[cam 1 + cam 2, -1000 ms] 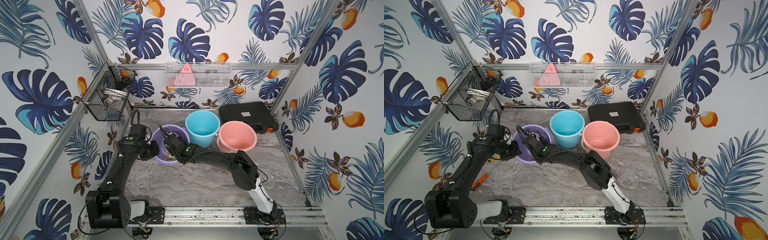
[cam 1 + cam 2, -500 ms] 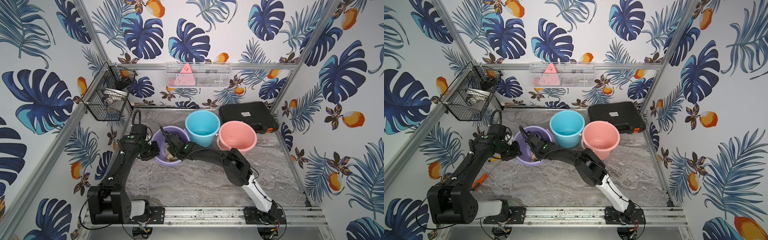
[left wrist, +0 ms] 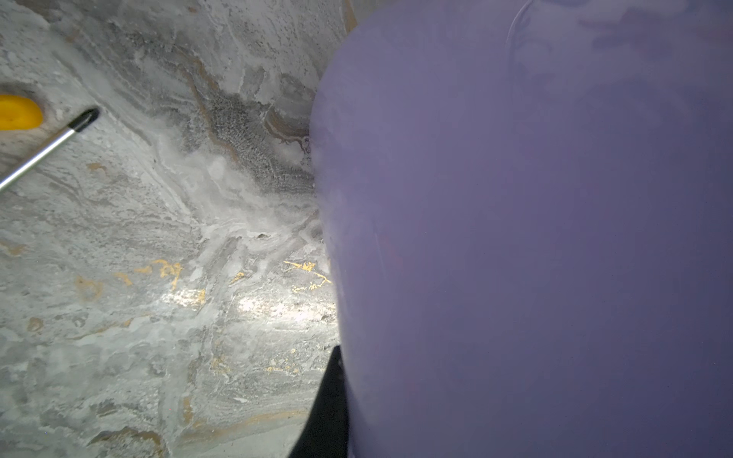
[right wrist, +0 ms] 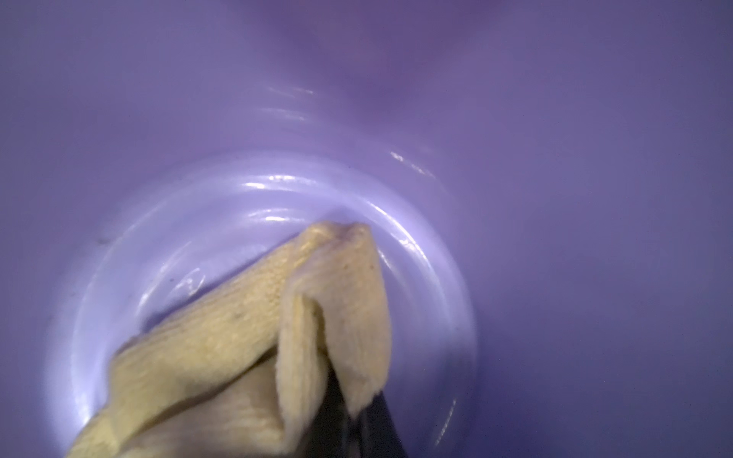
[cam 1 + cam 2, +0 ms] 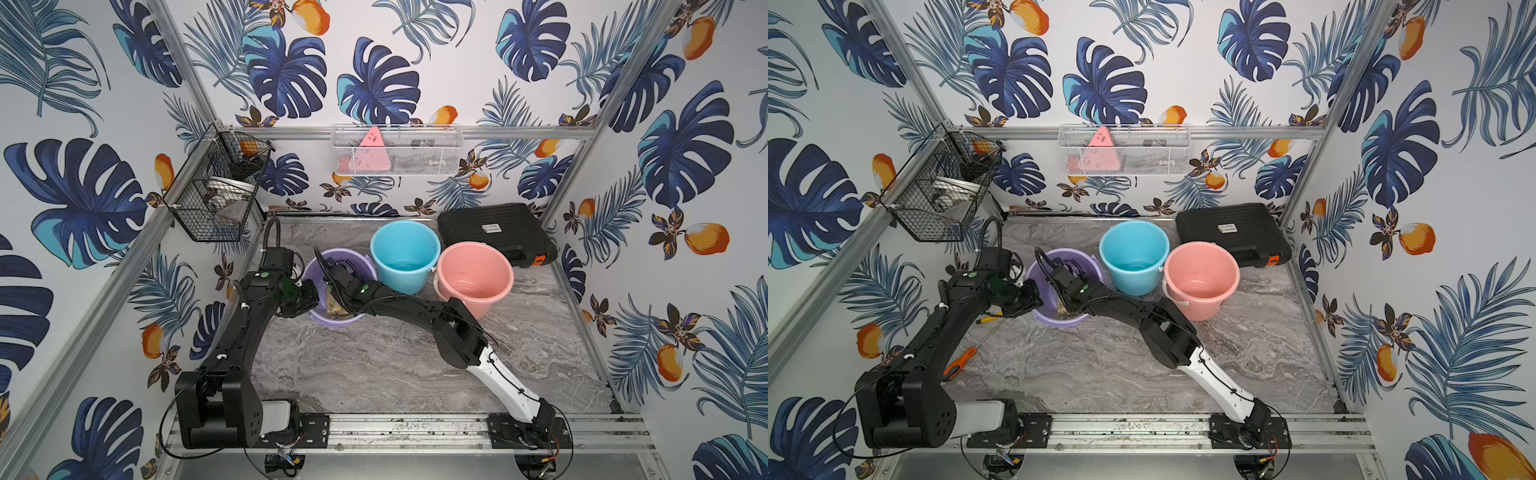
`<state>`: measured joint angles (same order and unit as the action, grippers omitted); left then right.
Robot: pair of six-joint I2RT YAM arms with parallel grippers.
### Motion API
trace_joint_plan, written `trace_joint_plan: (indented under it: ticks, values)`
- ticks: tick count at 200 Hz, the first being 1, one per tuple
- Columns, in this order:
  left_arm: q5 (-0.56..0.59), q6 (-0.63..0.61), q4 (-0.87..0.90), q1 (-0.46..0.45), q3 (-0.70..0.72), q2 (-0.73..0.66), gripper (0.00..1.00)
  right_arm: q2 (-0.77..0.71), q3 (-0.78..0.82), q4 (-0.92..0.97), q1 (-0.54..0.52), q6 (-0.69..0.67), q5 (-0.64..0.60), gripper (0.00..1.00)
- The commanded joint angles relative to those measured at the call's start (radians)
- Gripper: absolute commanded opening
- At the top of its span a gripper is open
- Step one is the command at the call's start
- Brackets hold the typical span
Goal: Wipe the inside of the bucket with a cloth
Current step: Wipe the dirt from the inside of the bucket.
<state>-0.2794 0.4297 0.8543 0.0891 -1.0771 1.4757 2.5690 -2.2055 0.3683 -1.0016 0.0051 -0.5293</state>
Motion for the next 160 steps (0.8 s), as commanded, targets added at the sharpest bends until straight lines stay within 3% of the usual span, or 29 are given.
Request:
trace_joint_plan:
  ticks: [1,30,43,64,111,136,160]
  values:
    - [-0.095,-0.02,0.063,0.002,0.006,-0.005,0.0,0.096,-0.086,0.174,0.03,0.046,-0.083,0.0]
    - [-0.095,-0.018,0.053,-0.001,0.019,0.001,0.0,0.189,-0.239,0.279,0.025,0.051,0.14,0.0]
    - [-0.099,-0.014,0.045,-0.003,0.026,0.004,0.0,0.167,-0.192,0.226,0.017,0.05,0.242,0.0]
    - [-0.101,-0.013,0.039,-0.005,0.028,0.014,0.0,0.079,-0.056,0.109,0.014,0.058,0.509,0.0]
    - [-0.087,-0.008,0.03,-0.006,0.028,0.021,0.0,-0.048,0.058,0.037,0.01,0.042,0.88,0.0]
    - [-0.096,0.001,0.021,-0.006,0.026,0.03,0.0,-0.099,0.112,0.032,0.01,0.015,0.901,0.0]
    - [-0.102,0.007,0.026,-0.006,0.016,0.037,0.0,-0.224,0.319,-0.18,0.011,0.045,0.693,0.0]
